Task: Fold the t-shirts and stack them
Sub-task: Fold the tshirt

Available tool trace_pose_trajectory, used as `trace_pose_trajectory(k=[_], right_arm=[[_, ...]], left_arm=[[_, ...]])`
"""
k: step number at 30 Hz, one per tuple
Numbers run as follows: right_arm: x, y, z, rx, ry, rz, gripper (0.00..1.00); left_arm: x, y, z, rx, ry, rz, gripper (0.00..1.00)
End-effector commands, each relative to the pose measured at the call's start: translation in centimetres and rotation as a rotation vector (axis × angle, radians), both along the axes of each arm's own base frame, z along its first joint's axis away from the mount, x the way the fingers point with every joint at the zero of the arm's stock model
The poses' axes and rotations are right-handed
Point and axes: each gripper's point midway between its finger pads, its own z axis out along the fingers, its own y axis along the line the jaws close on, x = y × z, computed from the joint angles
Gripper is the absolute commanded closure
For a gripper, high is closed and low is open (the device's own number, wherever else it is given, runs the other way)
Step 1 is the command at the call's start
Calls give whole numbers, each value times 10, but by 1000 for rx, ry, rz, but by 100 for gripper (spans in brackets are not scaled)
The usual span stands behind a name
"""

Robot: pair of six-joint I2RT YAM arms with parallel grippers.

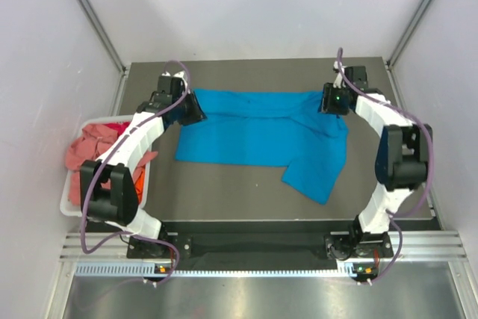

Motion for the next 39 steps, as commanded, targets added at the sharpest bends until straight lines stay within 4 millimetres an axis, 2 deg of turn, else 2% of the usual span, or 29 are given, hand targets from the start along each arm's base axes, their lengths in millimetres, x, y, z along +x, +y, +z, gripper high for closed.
trace_pose_trajectory(k=[1,2,3,4,6,9,16,23,24,26,27,29,32,34,35,36,37,38,39], right_arm=[[40,28,6,48,-85,210,53],[44,35,4,71,-82,242,53],[53,36,10,54,-101,283,51],[55,41,-4,69,-69,310,51],[61,47,-6,76,-67,349,50],[64,55,-21,92,-44,377,51],[60,69,-44,67,-3,424,52],[53,81,-45,63,5,443,55],[49,81,-46,64,14,442,55],[45,85,-37,64,4,434,57],[38,86,-39,65,19,429,57],[25,96,-28,69,19,434,58],[-8,111,-17,81,34,452,59],[-37,118,-9,79,31,470,59],[-45,119,-6,74,23,465,59],[-59,116,-12,82,57,428,59],[-60,110,2,60,22,394,60],[-65,104,3,54,34,347,62],[-65,97,13,32,14,309,63]], left_arm=[[-3,-11,1,-33,-12,-58,71],[-3,-9,2,-30,-15,-58,71],[-4,-10,2,-30,-12,-65,71],[-5,-10,2,-30,-17,-66,70],[-4,-10,2,-27,-22,-68,70],[-2,-13,3,-35,-23,-84,70],[5,-12,10,-15,-28,-89,70],[3,-19,3,-40,-4,-113,70],[2,-19,3,-42,-4,-114,70],[0,-19,3,-44,0,-117,70],[0,-20,4,-49,-1,-117,69],[-1,-24,4,-55,-5,-124,69],[-4,-31,2,-65,-4,-135,69],[-9,-39,0,-72,1,-143,68],[-9,-42,-1,-76,-4,-148,68],[-12,-50,-1,-86,0,-156,68],[-13,-53,-5,-88,5,-159,68],[-14,-58,-6,-96,7,-157,68],[-15,-69,-5,-103,-3,-175,68]])
